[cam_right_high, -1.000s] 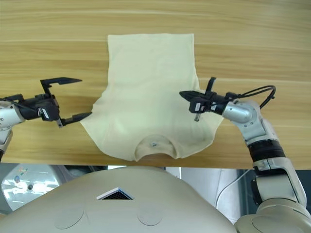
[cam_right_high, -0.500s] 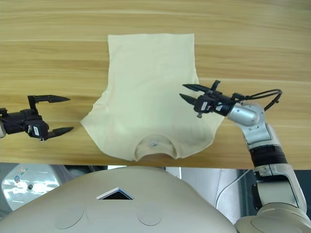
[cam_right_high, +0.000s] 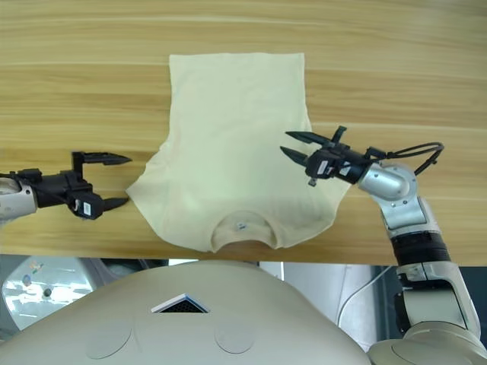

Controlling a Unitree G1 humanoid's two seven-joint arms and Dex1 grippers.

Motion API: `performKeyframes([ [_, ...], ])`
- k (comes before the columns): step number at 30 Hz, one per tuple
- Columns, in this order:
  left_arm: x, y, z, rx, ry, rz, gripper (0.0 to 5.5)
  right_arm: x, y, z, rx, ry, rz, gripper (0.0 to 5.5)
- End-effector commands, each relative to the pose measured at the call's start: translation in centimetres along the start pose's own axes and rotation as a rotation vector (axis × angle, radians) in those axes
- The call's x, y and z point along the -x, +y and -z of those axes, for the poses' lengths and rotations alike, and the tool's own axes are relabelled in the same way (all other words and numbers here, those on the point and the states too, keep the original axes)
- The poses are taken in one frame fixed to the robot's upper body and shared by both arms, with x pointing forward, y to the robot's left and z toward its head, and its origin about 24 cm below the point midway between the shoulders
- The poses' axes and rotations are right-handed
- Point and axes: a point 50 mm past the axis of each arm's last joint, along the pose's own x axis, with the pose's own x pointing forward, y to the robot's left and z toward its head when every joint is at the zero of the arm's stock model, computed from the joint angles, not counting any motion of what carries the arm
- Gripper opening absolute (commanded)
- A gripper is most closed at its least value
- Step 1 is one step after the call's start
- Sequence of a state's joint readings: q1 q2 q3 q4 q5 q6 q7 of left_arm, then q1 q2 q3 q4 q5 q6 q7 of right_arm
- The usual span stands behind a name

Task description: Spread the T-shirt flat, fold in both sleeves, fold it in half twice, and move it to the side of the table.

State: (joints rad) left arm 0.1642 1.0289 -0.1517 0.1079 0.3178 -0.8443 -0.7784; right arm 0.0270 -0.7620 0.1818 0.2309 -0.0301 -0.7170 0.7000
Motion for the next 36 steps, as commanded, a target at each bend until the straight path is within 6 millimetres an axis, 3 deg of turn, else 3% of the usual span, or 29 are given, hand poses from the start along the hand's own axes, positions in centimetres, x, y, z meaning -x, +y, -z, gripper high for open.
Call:
performKeyframes([
  [1, -0.7, -0.7, -0.3, 0.011, -0.009, 0.064, 5.4, -0.1, -0.1, -0.3, -0.003, -0.009, -0.003, 1.51],
  [6, -0.7, -0.8, -0.5, 0.017, -0.007, 0.093, 5.4, 0.1, 0.2, -0.4, -0.008, -0.011, -0.009, 1.51],
  [8, -0.6, -1.1, -0.5, 0.024, -0.006, 0.105, 5.17, 0.1, 0.3, -0.4, -0.011, -0.012, -0.011, 1.55],
  [36, -1.0, -1.9, -0.1, 0.061, 0.018, 0.102, 0.62, 0.7, 0.6, -0.3, -0.019, 0.003, -0.021, 1.55],
])
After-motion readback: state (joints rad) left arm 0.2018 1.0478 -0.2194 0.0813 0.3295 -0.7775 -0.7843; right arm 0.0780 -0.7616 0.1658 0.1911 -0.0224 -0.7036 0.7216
